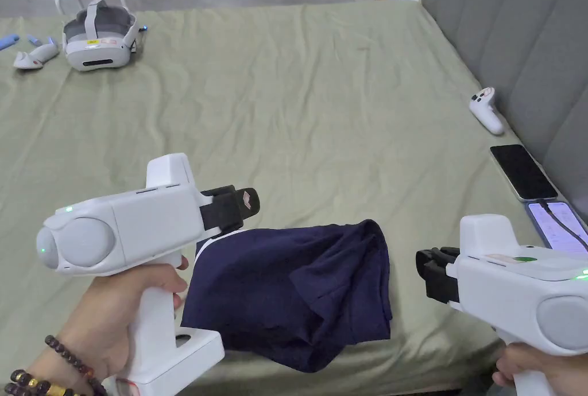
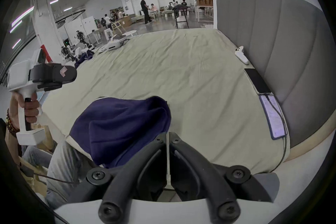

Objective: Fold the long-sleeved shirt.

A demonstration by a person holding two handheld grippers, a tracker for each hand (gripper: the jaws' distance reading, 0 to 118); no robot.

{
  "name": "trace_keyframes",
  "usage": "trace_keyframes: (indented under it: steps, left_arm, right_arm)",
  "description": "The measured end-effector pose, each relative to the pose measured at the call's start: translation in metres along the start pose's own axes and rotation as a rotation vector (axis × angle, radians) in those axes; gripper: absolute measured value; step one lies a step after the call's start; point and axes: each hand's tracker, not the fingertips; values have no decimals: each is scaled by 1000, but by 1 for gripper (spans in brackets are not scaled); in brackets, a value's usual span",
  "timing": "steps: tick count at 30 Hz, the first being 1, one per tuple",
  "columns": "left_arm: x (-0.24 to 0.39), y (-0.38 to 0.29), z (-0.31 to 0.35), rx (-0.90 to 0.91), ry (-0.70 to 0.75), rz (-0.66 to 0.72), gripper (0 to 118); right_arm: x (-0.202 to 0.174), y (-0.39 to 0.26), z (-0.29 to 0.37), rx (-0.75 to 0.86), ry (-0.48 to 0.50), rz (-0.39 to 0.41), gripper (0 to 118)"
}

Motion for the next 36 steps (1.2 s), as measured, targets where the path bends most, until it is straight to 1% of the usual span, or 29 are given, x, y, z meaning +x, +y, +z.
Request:
trace_keyframes:
  steps: [2, 6, 8, 9, 11, 13, 16, 20, 25, 28, 30, 33, 35, 36]
  left_arm:
    - [4, -13, -3, -42, 71, -114, 4]
    - [6, -45, -30, -144, 128, -201, 4]
    - [14, -63, -47, -173, 122, -216, 4]
    - [20, -72, -56, -192, 80, -223, 4]
    - [33, -88, -75, -211, -19, -185, 4]
    - [48, -99, -96, -249, -53, -159, 4]
    - [62, -114, -138, -303, -32, -121, 4]
    - [65, -124, -179, -323, -12, -51, 4]
    - [74, -118, -185, -320, -7, -60, 4]
    - [75, -102, -161, -309, -30, -60, 4]
    - [69, -88, -132, -243, -72, -50, 4]
    - [53, -69, -92, -147, -69, -52, 4]
    - [37, -61, -63, -86, -43, -33, 4]
    - [29, -57, -54, -73, -40, -27, 4]
  right_arm:
    - [-3, 0, -3, -1, 9, 2, 1]
    - [-8, 0, -9, -13, 14, 8, 1]
    - [-8, 1, -12, -20, 11, 8, 1]
    - [-9, 0, -12, -23, 11, 8, 1]
    - [-10, 1, -10, -26, 9, 8, 1]
    - [-11, 1, -7, -32, -3, 7, 1]
    - [-7, -2, -2, -37, -11, 6, 1]
    - [2, -8, 4, -47, -35, 2, 1]
    - [11, -13, 11, -47, -65, -32, 1]
    - [11, -9, 11, -41, -64, -49, 1]
    - [4, 0, 8, -23, -27, -41, 1]
    - [-14, 14, -4, -14, 99, -1, 1]
    - [-24, 22, -24, -35, 216, -20, 1]
    - [-28, 25, -33, -39, 255, -43, 1]
